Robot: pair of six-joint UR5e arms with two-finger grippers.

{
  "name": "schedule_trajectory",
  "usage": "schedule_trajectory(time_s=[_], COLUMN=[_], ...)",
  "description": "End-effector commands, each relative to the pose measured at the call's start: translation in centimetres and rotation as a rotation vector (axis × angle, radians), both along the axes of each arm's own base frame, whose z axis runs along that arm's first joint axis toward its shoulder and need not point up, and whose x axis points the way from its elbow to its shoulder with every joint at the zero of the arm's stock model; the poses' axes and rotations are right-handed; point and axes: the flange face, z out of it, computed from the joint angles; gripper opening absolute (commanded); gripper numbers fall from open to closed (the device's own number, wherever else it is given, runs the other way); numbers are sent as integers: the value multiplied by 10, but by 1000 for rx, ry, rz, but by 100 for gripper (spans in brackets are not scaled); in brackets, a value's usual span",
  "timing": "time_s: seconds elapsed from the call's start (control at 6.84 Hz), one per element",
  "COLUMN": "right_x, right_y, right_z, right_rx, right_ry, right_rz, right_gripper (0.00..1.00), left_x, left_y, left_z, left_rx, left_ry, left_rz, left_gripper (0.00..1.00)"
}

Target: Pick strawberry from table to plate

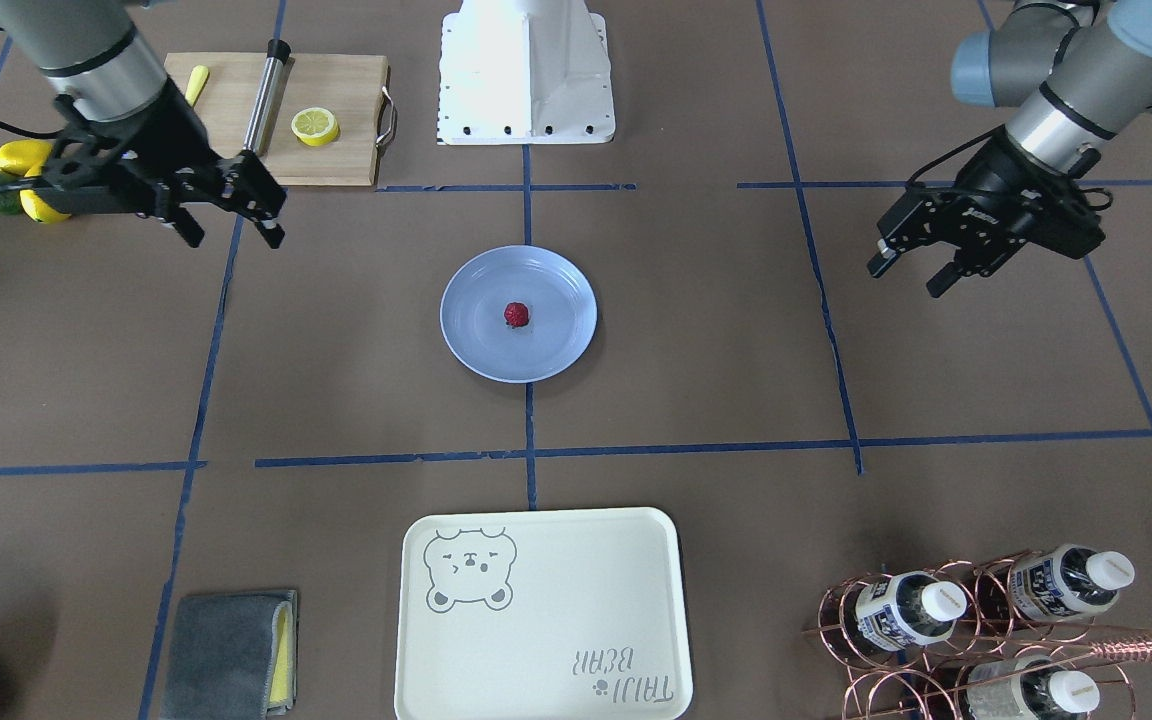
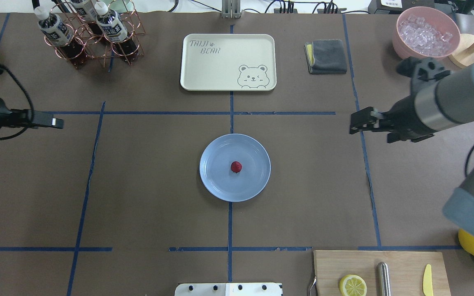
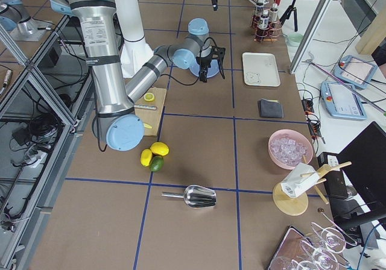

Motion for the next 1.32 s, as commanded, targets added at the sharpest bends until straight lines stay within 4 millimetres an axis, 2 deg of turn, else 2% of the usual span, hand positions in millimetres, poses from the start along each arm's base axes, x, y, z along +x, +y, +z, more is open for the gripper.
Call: schedule_trajectory(time_s=[0.0,0.15,0.29,0.44,0.58,0.73,0.88,1.02,1.17], right_x=[108,152,199,237,267,274,283,283,283], right_y=[3,8,9,13,17,27,28,27,26], right_z=[82,124,169,222,262,281,285,290,290], right_rx=[84,99,123,132,151,131,120,103,85], right_ry=[80,108,99,101,121,123,130,136,129], right_rz=[-115,-150,-193,-230,-255,-258,-237,-226,-210], right_gripper=[100,100,100,100,100,100,100,100,100], left_x=[-77,-131,-178,-194,-191,-191,-199,-222,-224], left_y=[25,17,17,19,19,19,17,13,7], left_z=[75,110,146,160,164,185,193,184,157], left_rx=[177,218,243,247,202,99,-18,-77,-104], left_ry=[-182,-215,-210,-199,-204,-223,-246,-252,-255], left_rz=[79,86,108,128,152,185,217,191,196], left_gripper=[88,88,88,88,88,88,88,93,99])
